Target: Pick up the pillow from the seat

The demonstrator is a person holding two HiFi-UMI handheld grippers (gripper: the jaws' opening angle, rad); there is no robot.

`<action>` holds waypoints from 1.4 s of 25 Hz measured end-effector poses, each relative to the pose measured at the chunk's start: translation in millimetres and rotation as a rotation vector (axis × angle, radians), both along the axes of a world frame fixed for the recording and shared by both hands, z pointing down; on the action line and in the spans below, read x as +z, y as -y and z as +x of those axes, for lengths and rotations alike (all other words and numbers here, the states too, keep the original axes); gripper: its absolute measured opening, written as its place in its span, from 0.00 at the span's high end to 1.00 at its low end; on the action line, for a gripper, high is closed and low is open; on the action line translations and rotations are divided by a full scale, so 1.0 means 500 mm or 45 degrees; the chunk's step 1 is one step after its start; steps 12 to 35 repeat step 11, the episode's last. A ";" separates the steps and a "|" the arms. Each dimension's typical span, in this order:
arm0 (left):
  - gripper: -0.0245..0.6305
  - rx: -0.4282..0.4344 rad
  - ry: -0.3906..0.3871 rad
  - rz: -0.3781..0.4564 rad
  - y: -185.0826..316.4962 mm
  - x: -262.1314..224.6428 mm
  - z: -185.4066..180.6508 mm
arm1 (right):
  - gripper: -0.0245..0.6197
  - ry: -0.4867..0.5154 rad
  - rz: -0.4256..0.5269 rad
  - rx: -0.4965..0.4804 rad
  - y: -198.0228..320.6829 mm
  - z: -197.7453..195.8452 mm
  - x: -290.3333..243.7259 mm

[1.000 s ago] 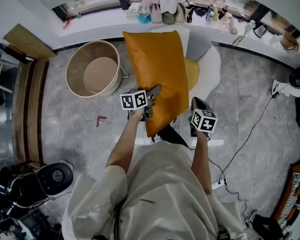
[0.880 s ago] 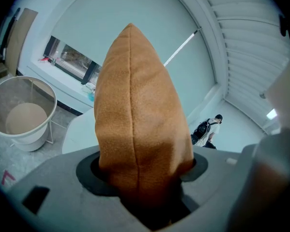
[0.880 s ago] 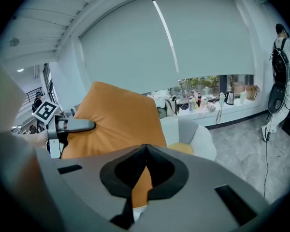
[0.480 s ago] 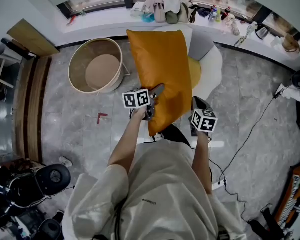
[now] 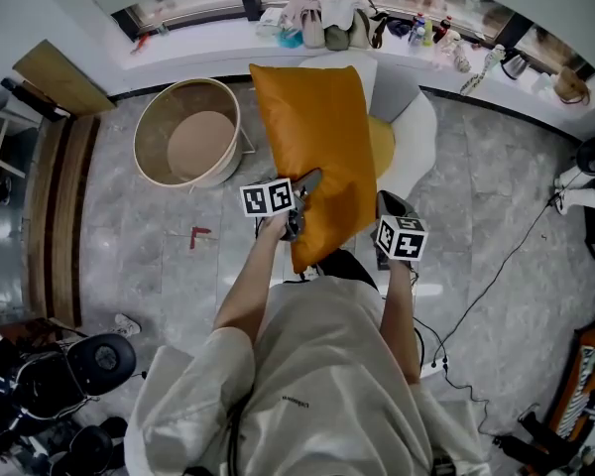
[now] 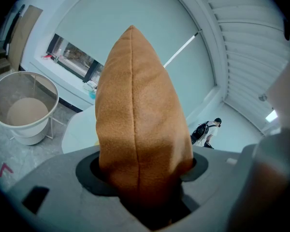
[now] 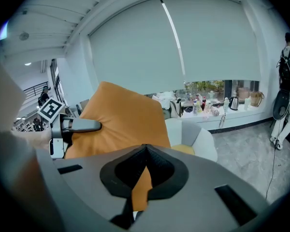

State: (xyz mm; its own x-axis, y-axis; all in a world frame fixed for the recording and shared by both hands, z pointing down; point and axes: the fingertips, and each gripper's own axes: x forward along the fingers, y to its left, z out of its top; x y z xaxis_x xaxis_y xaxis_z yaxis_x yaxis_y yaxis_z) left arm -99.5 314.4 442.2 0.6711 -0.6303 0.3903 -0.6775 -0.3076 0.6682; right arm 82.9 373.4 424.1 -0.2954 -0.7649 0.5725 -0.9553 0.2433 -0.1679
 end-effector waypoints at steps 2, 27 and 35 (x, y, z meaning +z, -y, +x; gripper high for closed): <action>0.50 -0.007 -0.001 0.003 -0.004 0.001 -0.004 | 0.95 0.000 0.003 -0.005 -0.006 -0.001 0.001; 0.50 -0.037 -0.024 -0.017 -0.034 -0.012 0.018 | 0.95 -0.004 0.021 -0.017 -0.029 0.028 -0.027; 0.50 -0.037 -0.024 -0.017 -0.034 -0.012 0.018 | 0.95 -0.004 0.021 -0.017 -0.029 0.028 -0.027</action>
